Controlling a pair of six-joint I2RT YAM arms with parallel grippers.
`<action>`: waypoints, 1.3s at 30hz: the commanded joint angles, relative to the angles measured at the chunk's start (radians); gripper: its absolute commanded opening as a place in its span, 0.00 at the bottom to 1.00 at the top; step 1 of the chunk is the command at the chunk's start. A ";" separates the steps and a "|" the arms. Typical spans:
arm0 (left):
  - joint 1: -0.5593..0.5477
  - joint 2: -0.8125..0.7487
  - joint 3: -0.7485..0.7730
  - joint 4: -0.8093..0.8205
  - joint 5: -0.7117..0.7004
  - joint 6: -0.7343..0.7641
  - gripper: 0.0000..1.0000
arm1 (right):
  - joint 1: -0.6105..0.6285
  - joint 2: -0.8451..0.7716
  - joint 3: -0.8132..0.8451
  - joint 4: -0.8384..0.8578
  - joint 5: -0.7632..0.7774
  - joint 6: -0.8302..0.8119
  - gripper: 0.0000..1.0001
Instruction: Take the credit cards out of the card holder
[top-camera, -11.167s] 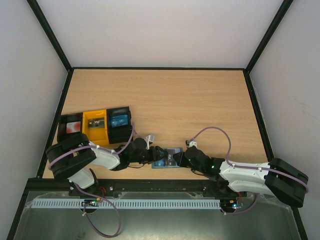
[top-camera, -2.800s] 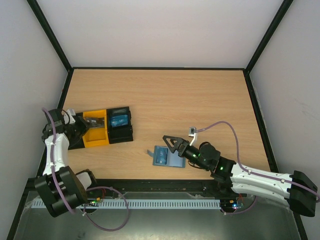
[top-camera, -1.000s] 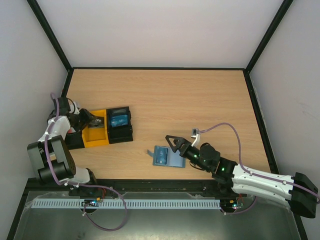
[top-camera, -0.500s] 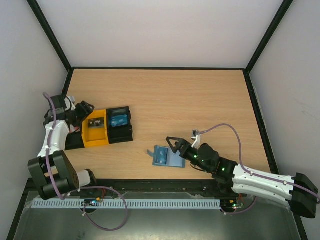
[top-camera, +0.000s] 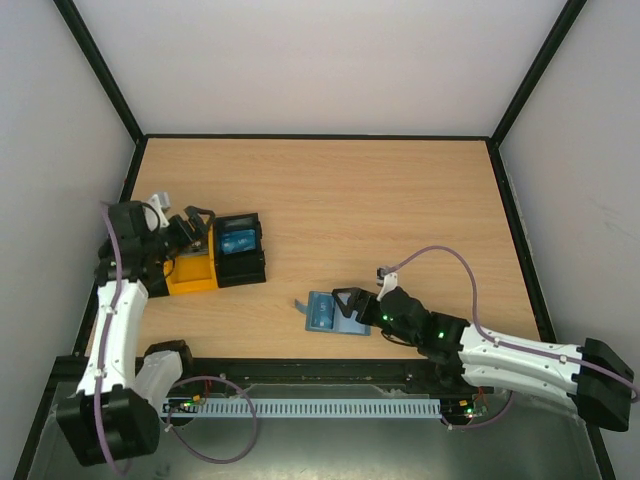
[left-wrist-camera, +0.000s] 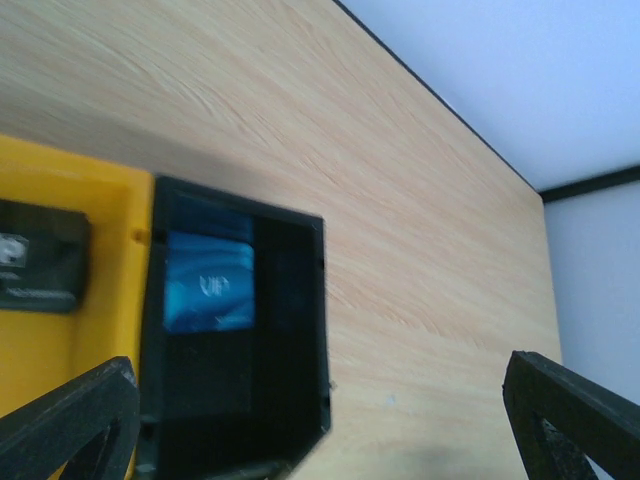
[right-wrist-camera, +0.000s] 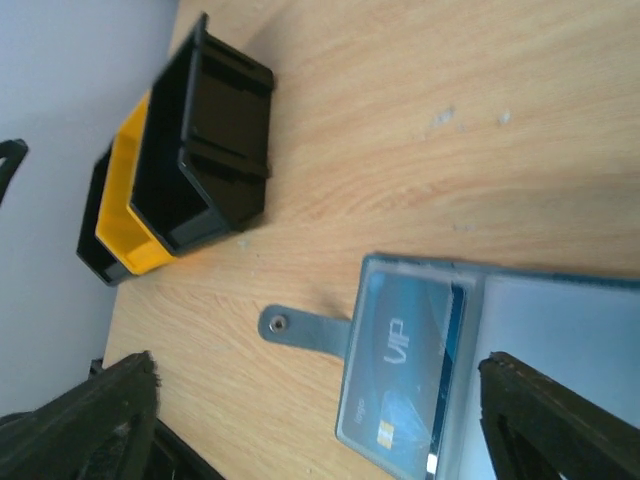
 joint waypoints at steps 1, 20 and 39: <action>-0.111 -0.068 -0.044 -0.027 -0.034 -0.073 1.00 | 0.003 0.064 0.022 0.010 -0.071 -0.049 0.79; -0.687 -0.114 -0.146 0.080 -0.283 -0.229 0.81 | -0.079 0.391 0.095 0.109 -0.233 -0.163 0.21; -1.040 0.094 -0.290 0.397 -0.385 -0.425 0.49 | -0.103 0.622 0.077 0.300 -0.343 -0.230 0.22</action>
